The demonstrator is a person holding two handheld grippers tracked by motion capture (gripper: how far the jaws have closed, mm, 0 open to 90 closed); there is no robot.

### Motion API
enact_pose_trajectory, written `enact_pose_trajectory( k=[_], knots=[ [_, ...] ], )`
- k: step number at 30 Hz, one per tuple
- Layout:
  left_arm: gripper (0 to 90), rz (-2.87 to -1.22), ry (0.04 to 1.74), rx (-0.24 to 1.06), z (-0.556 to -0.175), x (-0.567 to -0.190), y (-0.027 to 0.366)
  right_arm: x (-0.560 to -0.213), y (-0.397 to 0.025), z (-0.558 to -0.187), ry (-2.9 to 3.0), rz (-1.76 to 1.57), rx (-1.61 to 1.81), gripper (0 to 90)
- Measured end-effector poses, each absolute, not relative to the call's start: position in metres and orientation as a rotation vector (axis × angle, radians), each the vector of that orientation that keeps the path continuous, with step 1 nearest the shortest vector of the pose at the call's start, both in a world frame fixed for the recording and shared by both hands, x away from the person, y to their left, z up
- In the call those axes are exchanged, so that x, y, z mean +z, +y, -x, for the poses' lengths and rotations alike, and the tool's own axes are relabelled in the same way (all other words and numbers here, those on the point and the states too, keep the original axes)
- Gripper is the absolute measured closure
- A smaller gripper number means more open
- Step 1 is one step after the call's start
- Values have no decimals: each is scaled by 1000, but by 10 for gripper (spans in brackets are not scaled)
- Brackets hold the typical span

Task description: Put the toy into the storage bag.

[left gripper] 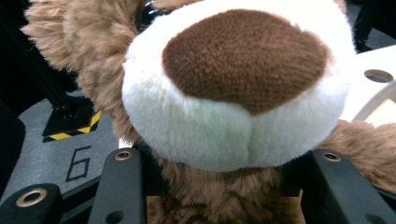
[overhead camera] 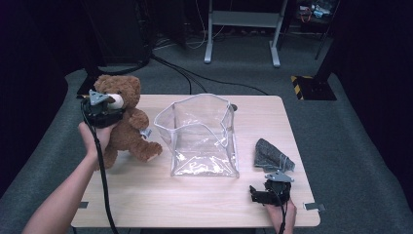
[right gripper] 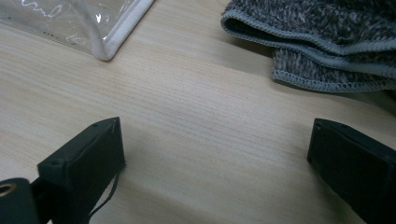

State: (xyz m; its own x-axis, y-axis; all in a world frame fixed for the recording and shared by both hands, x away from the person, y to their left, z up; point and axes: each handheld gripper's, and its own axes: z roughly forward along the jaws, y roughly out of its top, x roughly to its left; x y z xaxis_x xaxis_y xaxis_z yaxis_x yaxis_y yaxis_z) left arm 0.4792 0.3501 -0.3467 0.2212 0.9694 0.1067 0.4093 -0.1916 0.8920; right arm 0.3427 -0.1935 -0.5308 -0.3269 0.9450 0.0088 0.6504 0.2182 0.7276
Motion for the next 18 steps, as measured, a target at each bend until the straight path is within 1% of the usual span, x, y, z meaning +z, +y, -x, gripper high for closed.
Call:
enact_pose_trajectory(
  k=[18],
  knots=[
    [504,-1674,1316,1062,-503,-313,353,-531,-195,-344,2065,-1450,896,32]
  ],
)
